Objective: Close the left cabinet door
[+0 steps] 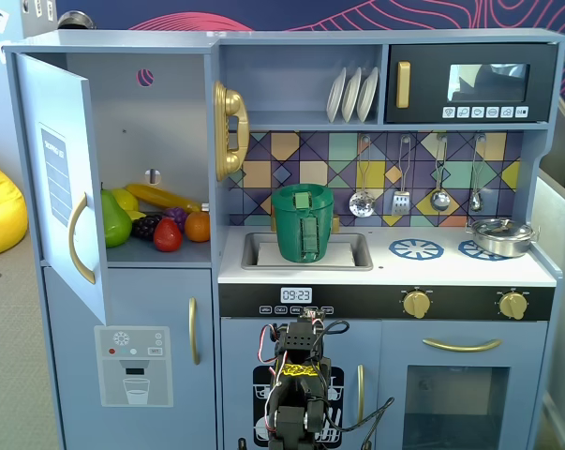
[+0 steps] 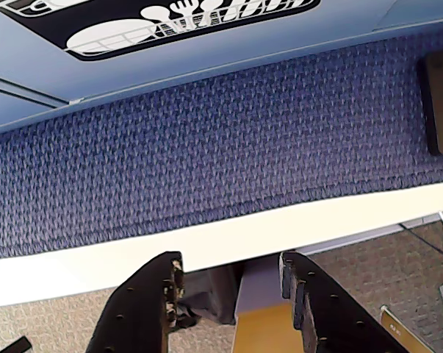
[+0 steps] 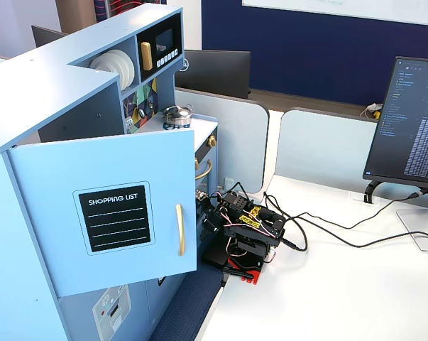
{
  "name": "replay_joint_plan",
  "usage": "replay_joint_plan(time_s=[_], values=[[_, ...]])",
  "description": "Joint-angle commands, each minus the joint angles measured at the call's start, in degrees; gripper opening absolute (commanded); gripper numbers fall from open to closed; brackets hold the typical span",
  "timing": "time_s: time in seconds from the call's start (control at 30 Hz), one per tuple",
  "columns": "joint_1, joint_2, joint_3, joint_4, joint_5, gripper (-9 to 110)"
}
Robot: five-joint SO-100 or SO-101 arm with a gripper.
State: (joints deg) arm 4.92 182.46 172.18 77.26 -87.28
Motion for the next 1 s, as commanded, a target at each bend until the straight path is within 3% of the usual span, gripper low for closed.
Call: replay_joint_plan(time_s=[0.0, 0.07, 0.2, 0.5, 0.67, 0.83, 0.97], values=[[-0.5, -0.4, -0.4, 10.6, 0.2, 8], [-6.9, -0.4, -0.5, 10.6, -1.1, 0], [-21.9, -0.5, -2.5, 3.3, -0.5, 0], [-73.3, -12.0, -18.6, -31.6, 3.3, 0], [-95.4, -17.3, -20.6, -50.4, 0.4, 0], [-105.6, -23.6, -22.6, -68.4, -5.8, 0], [-107.9, -31.2, -27.1, -73.2, -11.1, 0]])
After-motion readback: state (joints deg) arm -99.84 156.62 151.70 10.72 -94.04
